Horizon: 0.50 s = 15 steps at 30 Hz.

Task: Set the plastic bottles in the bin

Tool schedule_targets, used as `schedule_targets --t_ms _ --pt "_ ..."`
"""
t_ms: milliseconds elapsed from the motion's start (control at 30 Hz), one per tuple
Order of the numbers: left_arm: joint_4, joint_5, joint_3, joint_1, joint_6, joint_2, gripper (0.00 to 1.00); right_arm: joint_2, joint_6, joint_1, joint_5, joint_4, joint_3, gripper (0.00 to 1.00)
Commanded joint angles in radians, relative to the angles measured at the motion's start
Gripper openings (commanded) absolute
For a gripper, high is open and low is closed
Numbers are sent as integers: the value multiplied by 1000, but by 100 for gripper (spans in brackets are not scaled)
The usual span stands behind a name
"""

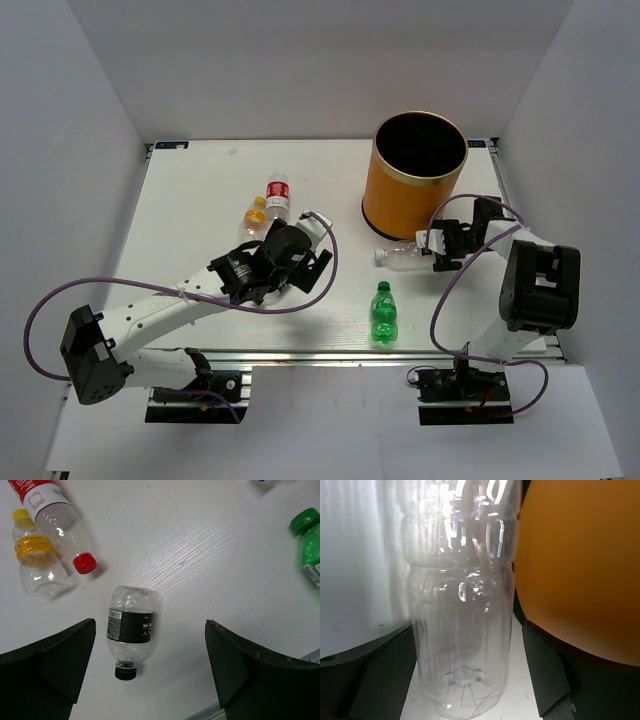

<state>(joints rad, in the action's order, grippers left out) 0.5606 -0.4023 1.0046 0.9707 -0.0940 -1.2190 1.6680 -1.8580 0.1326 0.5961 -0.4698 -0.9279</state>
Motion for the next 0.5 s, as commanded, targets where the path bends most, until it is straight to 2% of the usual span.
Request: schedule_targets --t_ms 0,67,167,300,467 --pt "-8 16 -4 3 2 1 100 -48 -88 -11 -33 -81 53 85" --pt "-8 16 -4 3 2 1 100 -79 -102 -11 -39 -56 105 85" --pt "-8 25 -4 3 2 1 100 -114 -110 -14 -38 -128 103 85" --pt "-19 43 -4 3 2 1 100 -108 -75 -40 -48 -165 93 85" --pt "-37 115 -14 3 14 1 100 -47 -15 -77 -133 -185 87 82"
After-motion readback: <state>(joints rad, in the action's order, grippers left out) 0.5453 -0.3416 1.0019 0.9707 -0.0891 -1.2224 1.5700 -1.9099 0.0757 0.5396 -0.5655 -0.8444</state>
